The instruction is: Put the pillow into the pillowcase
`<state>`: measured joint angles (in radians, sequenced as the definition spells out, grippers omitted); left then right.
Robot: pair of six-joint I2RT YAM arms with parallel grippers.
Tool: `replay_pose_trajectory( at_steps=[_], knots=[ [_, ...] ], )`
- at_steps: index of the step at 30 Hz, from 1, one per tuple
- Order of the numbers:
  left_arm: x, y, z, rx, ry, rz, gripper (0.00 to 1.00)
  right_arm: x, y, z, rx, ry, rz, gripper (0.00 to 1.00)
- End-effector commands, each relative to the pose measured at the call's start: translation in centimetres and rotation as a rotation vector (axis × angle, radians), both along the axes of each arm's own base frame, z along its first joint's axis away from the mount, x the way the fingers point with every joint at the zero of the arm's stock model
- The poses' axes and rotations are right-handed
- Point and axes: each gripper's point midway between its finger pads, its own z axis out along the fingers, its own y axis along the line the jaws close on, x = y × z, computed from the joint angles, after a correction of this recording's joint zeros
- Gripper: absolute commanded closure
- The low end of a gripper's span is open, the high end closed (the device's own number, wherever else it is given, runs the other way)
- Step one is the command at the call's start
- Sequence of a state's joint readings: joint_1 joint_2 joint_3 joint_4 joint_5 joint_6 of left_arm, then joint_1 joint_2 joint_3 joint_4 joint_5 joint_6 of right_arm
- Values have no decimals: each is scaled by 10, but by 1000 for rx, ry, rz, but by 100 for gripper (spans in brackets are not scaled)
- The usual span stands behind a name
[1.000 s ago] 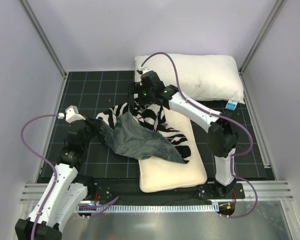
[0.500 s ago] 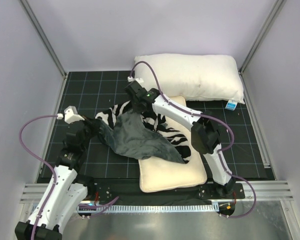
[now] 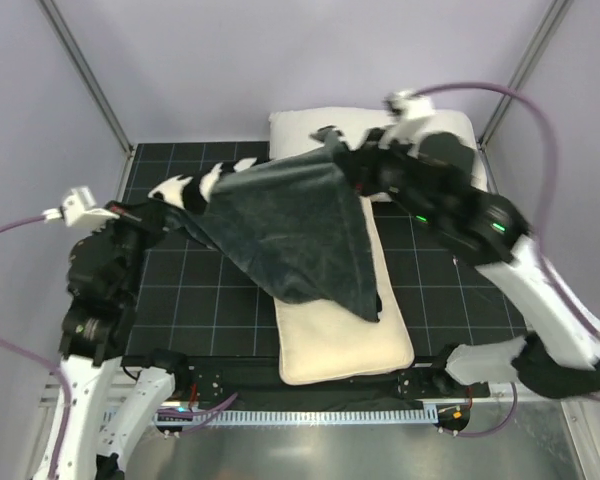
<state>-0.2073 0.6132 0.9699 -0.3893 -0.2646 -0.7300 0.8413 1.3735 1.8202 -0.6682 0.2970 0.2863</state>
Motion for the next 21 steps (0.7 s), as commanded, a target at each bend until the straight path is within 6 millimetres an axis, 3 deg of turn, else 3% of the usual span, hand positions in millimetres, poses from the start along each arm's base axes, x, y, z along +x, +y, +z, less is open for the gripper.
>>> replay_pose_trajectory(
  at_steps=[1, 2, 4, 5, 8, 12, 16, 18, 19, 20, 21],
  knots=[
    [-52, 9, 81, 10, -205, -16, 100, -51, -40, 60, 157, -166, 75, 95],
    [-71, 9, 108, 2, -278, -34, 100, -74, -59, 74, 210, -204, 97, 95],
    [-99, 8, 136, 0, -366, -74, 99, -101, -65, 86, 259, -234, 190, 96],
    [-121, 4, 161, -6, -438, -115, 100, -118, -75, 95, 292, -257, 221, 96],
    [-159, -2, 195, -15, -546, -189, 100, -149, -77, 107, 346, -274, 340, 96],
    [-167, -6, 211, -25, -572, -221, 99, -154, -76, 117, 348, -294, 369, 96],
    [-149, -13, 216, -11, -547, -236, 100, -159, -74, 138, 364, -334, 398, 96],
    [-147, -10, 230, 12, -582, -214, 100, -163, -73, 152, 382, -367, 424, 96],
    [-160, -5, 249, 25, -629, -201, 99, -166, -71, 168, 397, -392, 444, 96],
    [-152, -6, 254, 40, -620, -196, 100, -169, -69, 176, 404, -407, 464, 96],
    [-156, -5, 264, 60, -642, -191, 100, -177, -65, 184, 413, -429, 517, 96]
  ],
)
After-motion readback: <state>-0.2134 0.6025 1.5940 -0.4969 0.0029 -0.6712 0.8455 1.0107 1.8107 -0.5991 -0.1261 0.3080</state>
